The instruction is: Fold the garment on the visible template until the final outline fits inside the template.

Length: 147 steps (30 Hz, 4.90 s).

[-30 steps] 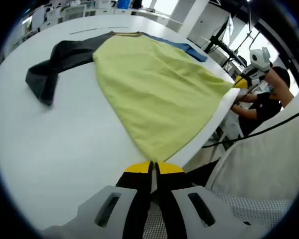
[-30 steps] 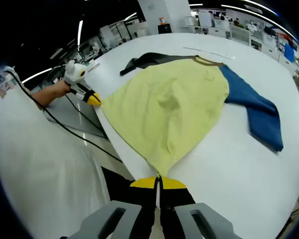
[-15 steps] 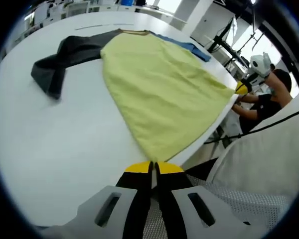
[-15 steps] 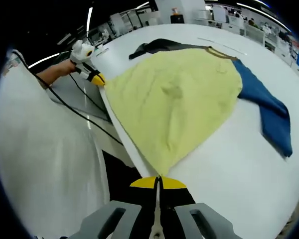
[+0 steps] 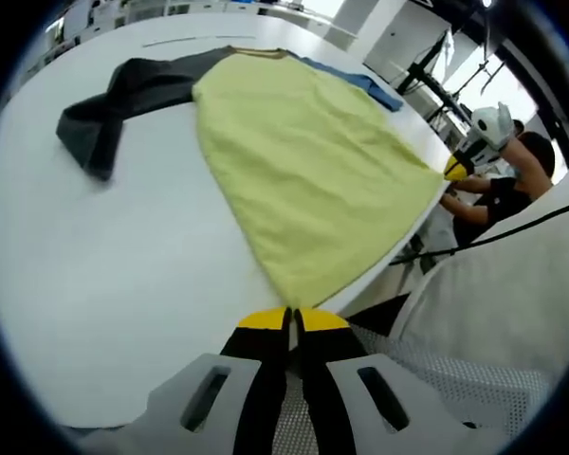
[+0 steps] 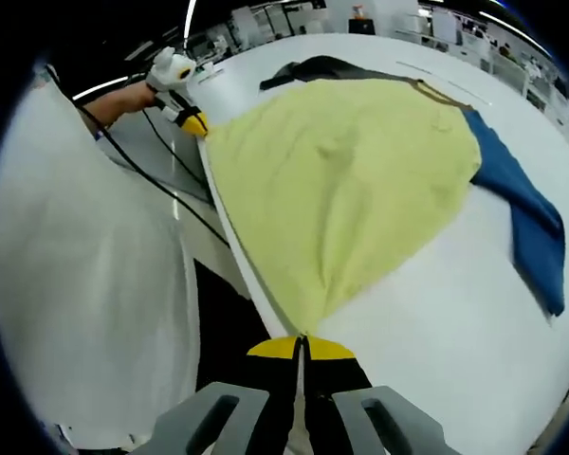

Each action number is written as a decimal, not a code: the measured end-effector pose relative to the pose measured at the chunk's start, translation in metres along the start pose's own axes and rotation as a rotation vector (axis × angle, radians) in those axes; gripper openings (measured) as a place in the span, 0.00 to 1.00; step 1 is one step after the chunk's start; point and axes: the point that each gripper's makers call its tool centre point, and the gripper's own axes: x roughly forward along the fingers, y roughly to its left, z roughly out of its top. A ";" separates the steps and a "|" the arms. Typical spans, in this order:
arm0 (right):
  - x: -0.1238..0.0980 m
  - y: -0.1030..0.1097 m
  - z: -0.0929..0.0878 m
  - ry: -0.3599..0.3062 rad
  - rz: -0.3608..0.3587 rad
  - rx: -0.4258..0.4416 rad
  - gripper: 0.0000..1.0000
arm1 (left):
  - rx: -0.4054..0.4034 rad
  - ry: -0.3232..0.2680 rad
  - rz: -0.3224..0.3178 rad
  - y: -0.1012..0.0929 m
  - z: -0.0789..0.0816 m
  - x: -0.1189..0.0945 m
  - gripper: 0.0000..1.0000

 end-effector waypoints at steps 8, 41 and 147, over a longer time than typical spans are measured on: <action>-0.001 0.003 -0.003 0.024 0.025 -0.036 0.00 | 0.005 0.013 -0.001 -0.001 0.000 0.000 0.00; 0.000 0.004 -0.002 -0.015 0.020 0.029 0.00 | 0.007 0.020 0.002 -0.002 -0.002 -0.001 0.00; -0.057 -0.166 0.020 -0.557 -0.417 0.495 0.22 | 0.144 -0.349 0.021 -0.005 0.082 -0.021 0.63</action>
